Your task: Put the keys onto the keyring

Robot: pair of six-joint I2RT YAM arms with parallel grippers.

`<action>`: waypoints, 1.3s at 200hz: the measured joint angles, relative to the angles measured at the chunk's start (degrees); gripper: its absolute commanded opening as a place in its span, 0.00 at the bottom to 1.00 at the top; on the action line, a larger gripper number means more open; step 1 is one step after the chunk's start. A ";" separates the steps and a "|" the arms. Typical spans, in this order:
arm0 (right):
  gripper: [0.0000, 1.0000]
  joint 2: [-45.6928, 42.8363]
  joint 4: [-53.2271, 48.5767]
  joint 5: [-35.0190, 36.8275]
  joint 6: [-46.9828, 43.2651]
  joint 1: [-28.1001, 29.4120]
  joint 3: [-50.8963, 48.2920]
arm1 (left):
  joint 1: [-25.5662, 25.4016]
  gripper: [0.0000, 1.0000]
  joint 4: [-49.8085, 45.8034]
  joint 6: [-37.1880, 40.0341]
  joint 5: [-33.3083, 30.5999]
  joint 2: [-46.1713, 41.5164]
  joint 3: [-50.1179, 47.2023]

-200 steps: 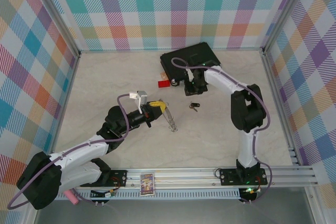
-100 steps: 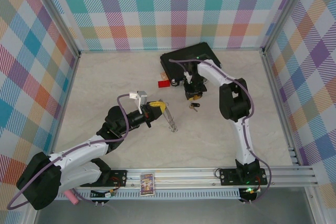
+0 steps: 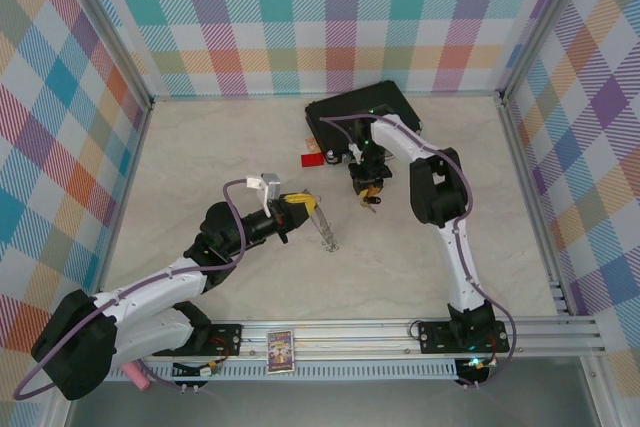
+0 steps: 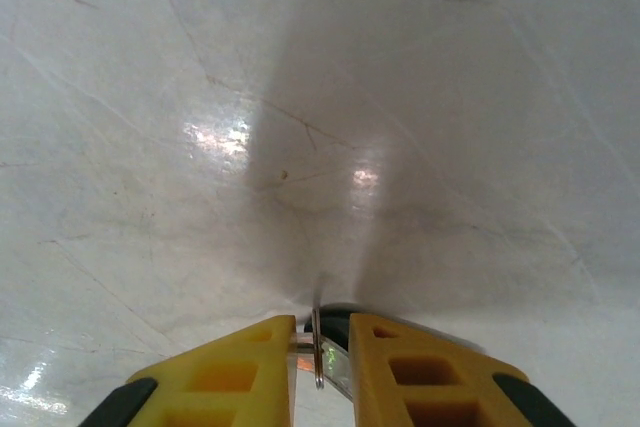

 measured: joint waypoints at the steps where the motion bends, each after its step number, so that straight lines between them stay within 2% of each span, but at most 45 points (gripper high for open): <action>1: 0.19 0.02 0.00 -0.02 0.00 0.00 0.00 | 0.00 0.00 0.00 0.00 0.00 0.00 0.00; 39: 0.12 0.04 -0.26 -0.52 -0.74 0.00 0.48 | -0.13 0.00 0.00 -0.02 0.00 0.00 0.00; 61: 0.00 0.04 -0.24 -0.79 -1.01 0.00 0.70 | -0.15 0.00 0.00 -0.20 0.26 0.00 0.00; 112: 0.00 -0.76 1.03 -1.11 -0.98 0.00 -0.98 | -0.24 0.00 0.00 -0.20 0.42 0.02 0.00; 152: 0.00 -7.98 7.78 -1.40 0.15 0.00 -12.92 | -0.24 0.00 0.04 -0.28 0.46 0.22 0.00; 204: 0.00 -20.31 21.94 -2.36 2.73 0.00 -28.94 | -0.26 0.00 0.50 -0.44 0.92 1.22 0.00; 260: 0.00 -24.81 39.04 -2.21 6.23 0.04 -41.20 | -0.35 0.00 1.27 -0.44 1.42 1.99 0.00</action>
